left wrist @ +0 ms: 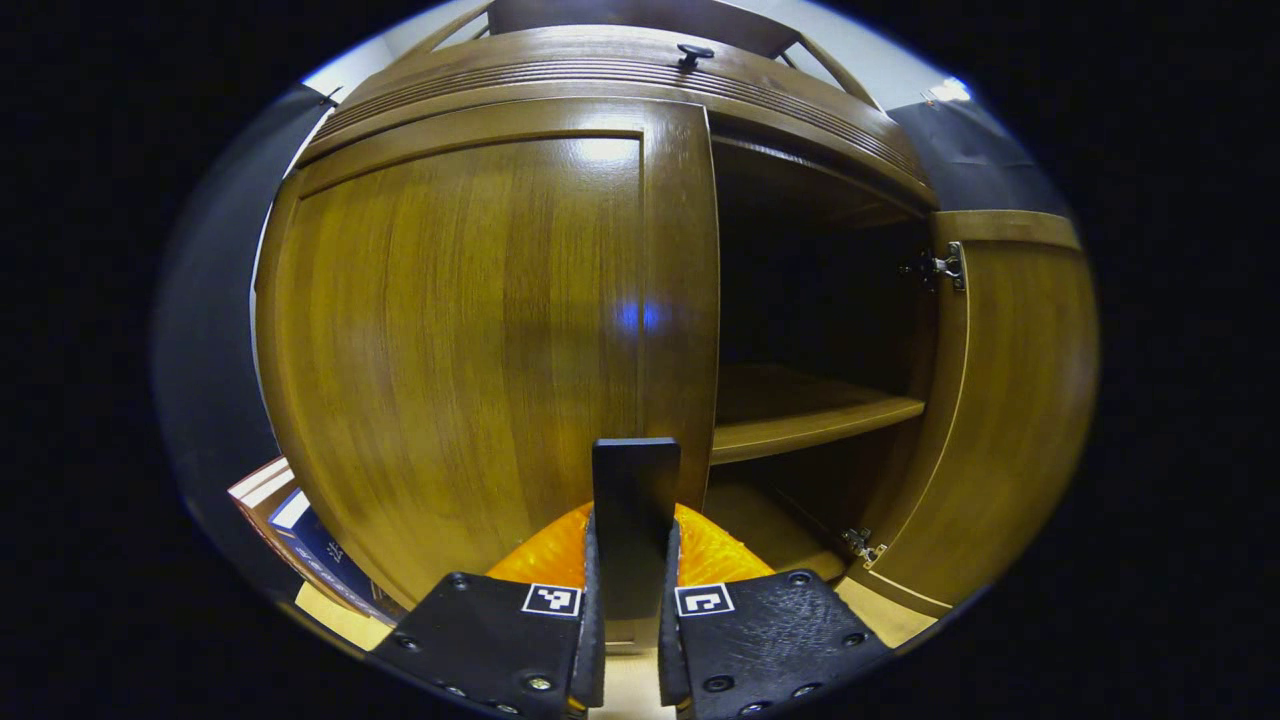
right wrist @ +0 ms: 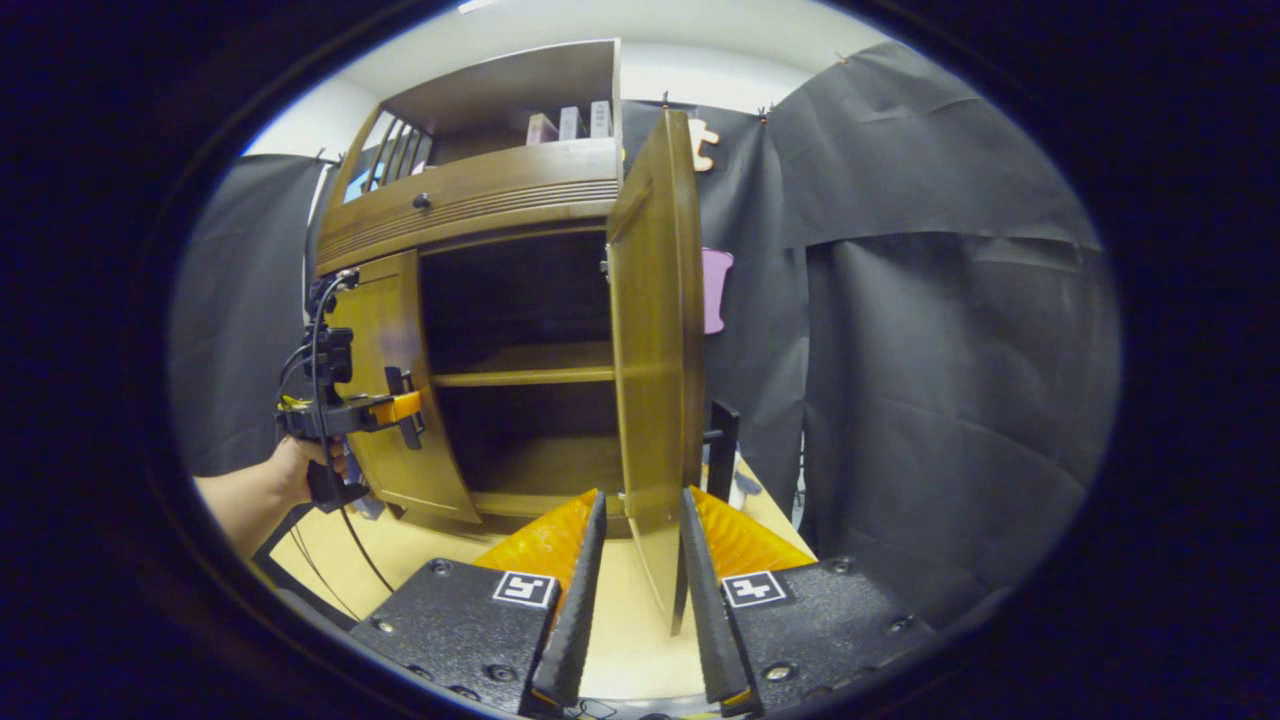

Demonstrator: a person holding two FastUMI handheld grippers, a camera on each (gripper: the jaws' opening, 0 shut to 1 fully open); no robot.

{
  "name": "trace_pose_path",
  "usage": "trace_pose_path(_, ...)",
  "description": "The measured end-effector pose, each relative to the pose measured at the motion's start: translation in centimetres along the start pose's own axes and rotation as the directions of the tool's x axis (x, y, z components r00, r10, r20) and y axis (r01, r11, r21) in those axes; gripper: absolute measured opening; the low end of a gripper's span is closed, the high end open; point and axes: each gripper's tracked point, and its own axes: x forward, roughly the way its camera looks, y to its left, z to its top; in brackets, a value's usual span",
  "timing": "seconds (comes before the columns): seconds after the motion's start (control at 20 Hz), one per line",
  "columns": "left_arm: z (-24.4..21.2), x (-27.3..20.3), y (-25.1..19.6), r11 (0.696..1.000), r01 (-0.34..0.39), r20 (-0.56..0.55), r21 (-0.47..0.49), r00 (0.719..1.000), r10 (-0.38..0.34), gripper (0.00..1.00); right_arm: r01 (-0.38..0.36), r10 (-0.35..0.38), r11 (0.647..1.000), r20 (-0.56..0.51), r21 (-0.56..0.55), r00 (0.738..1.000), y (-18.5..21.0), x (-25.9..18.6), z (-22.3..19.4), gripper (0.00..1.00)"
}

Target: Open the right door of the double-door shoe cabinet with the right hand, and open the left door with the left hand.

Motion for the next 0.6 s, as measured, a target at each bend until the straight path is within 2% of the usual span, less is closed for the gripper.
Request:
trace_pose_path(0.05, -0.1, -0.5, 0.0, 1.0, 0.0, 0.002, 0.002, 1.0, 0.0, 0.2, -0.009, 0.009, 1.0, -0.002, -0.006, 1.0, 0.4, 0.0, -0.1, 0.49)
trace_pose_path(0.3, -0.5, -3.3, 0.3, 1.0, -0.016, 0.004, 0.003, 1.0, 0.016, 0.2, -0.059, 0.059, 0.998, -0.004, -0.025, 0.998, 2.7, 0.9, -0.1, 0.49)
trace_pose_path(0.4, -0.7, -4.4, 0.5, 1.0, -0.022, 0.003, 0.0, 1.0, 0.022, 0.2, -0.075, 0.075, 0.997, 0.004, -0.037, 0.997, 3.5, 1.0, 0.0, 0.54)
trace_pose_path(0.6, -0.9, -6.7, 1.1, 0.999, -0.037, 0.003, -0.008, 0.999, 0.037, 0.2, -0.098, 0.098, 0.994, 0.002, -0.053, 0.995, 5.0, 1.6, -0.1, 0.72)
